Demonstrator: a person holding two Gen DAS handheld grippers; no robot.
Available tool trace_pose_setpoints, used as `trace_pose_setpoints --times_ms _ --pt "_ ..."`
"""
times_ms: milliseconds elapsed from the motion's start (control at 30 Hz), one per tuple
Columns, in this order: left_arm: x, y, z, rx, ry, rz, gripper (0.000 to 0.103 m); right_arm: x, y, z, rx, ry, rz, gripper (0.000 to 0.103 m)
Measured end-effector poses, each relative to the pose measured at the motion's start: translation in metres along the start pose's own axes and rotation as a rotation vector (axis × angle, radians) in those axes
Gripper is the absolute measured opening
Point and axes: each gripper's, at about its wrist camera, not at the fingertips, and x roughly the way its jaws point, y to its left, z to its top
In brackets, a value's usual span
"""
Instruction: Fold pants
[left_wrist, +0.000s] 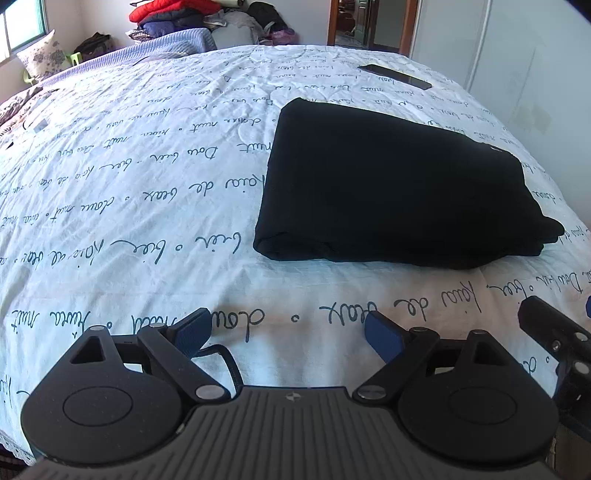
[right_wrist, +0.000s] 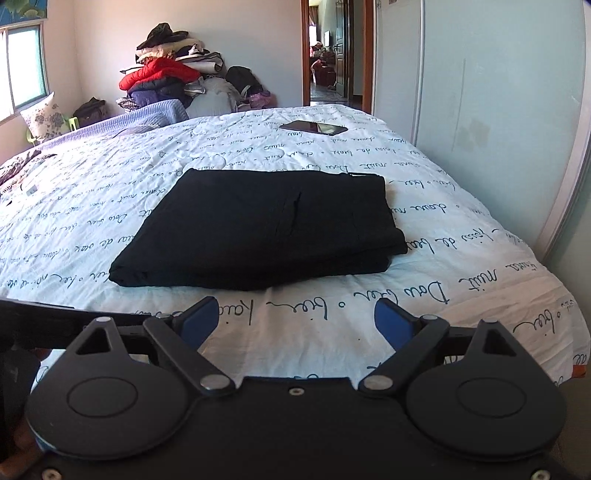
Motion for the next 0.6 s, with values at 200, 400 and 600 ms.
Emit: trace_pose_setpoints --times_ms 200,400,600 --pt "0.0001 -0.003 -0.0013 0.024 -0.004 0.015 0.092 -0.0017 0.0045 -0.0005 -0.021 -0.007 0.011 0.092" --pt "0.0008 -0.0029 -0.0013 0.022 -0.005 0.021 0.092 0.0002 0.0083 -0.0026 -0.032 0.002 0.02 0.092" --pt "0.0008 -0.0026 -0.0012 0.021 -0.003 0.02 0.092 0.0 0.008 -0.0023 -0.031 0.001 0.019 0.092"
